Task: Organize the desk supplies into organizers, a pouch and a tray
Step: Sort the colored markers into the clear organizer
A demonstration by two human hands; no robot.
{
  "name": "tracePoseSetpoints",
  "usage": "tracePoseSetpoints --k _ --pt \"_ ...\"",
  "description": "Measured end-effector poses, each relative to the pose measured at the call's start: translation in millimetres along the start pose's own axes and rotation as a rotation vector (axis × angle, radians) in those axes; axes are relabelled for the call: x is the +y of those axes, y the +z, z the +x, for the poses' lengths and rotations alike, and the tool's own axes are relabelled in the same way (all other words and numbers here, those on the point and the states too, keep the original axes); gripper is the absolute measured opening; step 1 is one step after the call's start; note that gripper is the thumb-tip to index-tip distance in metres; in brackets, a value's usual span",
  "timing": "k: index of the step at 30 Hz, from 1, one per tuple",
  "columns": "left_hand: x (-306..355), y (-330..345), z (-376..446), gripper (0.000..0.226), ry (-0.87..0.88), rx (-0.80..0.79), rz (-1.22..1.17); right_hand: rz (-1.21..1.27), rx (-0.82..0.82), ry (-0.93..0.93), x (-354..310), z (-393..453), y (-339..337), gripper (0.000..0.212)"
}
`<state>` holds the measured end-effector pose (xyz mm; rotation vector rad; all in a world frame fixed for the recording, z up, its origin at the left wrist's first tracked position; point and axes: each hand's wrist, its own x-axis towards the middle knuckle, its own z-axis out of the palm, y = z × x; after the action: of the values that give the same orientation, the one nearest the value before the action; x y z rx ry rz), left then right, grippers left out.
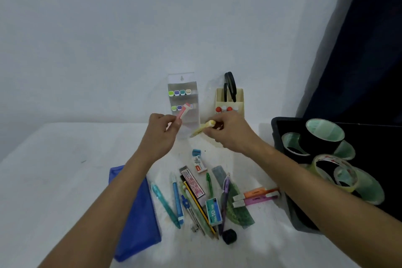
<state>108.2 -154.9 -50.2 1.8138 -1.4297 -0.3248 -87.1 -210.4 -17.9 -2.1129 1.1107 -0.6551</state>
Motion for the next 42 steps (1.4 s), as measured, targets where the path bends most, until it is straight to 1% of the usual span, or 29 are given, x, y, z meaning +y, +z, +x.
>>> tracePoseSetpoints --k 2,3,5,6,7,10,11,15,18,22,24,26,30,35,42 --pt "2.4 -6.0 5.6 0.026 0.014 0.103 0.082 -0.029 0.060 -0.064 -6.2 9.3 5.7 0.017" --pt "5.3 -9.2 7.0 0.023 0.020 0.130 0.090 -0.029 0.084 -0.075 -9.1 14.3 8.3 0.017" --pt "10.9 -13.9 7.6 0.017 0.016 0.134 0.008 -0.037 0.123 -0.093 -12.3 23.6 13.7 0.019" --pt "11.9 -15.7 8.4 0.019 -0.001 0.130 -0.050 -0.049 0.129 -0.104 -13.6 27.9 16.7 0.019" --pt "13.5 -17.6 8.2 0.026 -0.004 0.131 -0.087 -0.055 0.128 -0.120 -14.8 32.5 20.0 0.019" --pt "11.4 -21.8 9.7 0.051 0.050 0.148 -0.075 -0.094 0.119 -0.139 -14.1 45.1 30.7 0.020" --pt "10.5 -22.1 10.4 0.053 0.078 0.153 -0.068 -0.115 0.114 -0.139 -12.3 48.6 34.6 0.020" --pt "4.0 -13.7 12.7 0.027 0.217 0.198 0.030 -0.199 0.084 -0.156 -3.3 60.6 48.3 0.017" --pt "-8.6 -5.0 14.8 0.022 0.330 0.249 0.122 -0.241 0.075 -0.150 1.3 67.0 55.1 0.017" --pt "-21.3 4.6 16.6 0.022 0.381 0.233 0.261 -0.241 0.057 -0.146 5.9 72.7 64.1 0.017" --pt "-25.7 10.5 17.6 0.025 0.373 0.204 0.351 -0.253 0.046 -0.145 5.5 75.4 68.7 0.018" --pt "-29.2 14.5 20.0 0.027 0.328 0.185 0.405 -0.281 0.020 -0.134 4.3 78.8 73.9 0.019" --pt "-35.1 20.3 28.0 0.022 0.228 0.138 0.441 -0.337 -0.039 -0.100 1.2 87.6 84.1 0.021" --pt "-36.5 26.2 38.8 0.020 0.155 0.103 0.466 -0.362 -0.040 -0.105 -1.1 93.3 90.2 0.034" --pt "-42.0 33.4 48.0 0.023 0.090 0.052 0.524 -0.379 -0.014 -0.106 2.1 97.6 96.6 0.028"
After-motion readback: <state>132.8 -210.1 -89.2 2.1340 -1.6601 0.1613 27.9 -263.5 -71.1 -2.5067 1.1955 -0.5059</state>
